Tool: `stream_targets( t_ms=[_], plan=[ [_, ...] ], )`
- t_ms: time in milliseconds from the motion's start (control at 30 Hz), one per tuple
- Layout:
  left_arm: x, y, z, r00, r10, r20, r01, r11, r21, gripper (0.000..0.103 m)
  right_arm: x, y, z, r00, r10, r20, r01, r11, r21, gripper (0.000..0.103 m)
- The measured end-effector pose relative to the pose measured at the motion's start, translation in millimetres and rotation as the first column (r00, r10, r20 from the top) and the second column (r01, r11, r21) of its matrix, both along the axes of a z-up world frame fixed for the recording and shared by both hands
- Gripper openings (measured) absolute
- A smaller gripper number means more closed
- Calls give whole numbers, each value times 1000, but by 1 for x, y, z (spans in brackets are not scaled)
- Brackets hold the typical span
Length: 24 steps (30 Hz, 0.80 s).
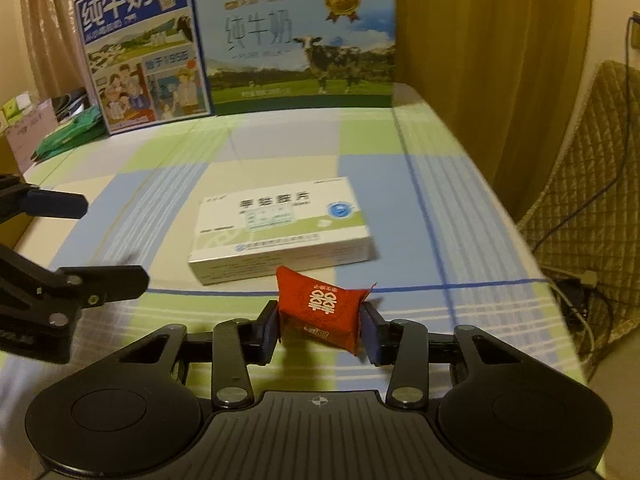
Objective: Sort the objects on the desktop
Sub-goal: 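Grasp the white medicine box with the left tool while the right tool grasps the red packet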
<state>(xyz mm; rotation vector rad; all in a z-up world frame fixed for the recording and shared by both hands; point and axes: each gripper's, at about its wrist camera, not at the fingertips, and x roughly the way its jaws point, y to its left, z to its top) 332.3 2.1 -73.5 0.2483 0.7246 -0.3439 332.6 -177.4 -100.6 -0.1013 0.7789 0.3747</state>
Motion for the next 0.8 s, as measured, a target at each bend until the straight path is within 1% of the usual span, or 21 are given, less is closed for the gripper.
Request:
stream_targets(
  t_ms=[167,300,400,533,667,733,767,800],
  plan=[
    [21,-20,-5,996,-85,9,84,996,31,96,3,-20,5,999,-35,6,36,999,-5,39],
    [37,-35,-11,986,-164,31,161,985,66,95,8,-33,6,997,-76,-14,76,997,16,39],
    [49,-42,-14,979,-203,34,200,978,64,95,8,-36,7,997,-77,-18,78,997,22,39],
    [61,-49,-22,969,-247,15,245,967,68,95,7,-32,6,998,-58,-27,59,998,31,39],
    [71,-52,-30,954,-298,-9,298,953,55,95,9,-35,5,998,-59,-31,61,997,39,39],
    [74,-55,-34,948,-318,-28,319,946,60,92,10,-37,4,997,-65,-38,67,997,38,39],
    [74,-56,-36,944,-329,-38,331,941,66,87,11,-38,3,997,-67,-42,69,997,38,39],
    [74,-57,-37,942,-331,-50,334,940,75,84,12,-38,2,997,-68,-46,70,997,37,39]
  ],
)
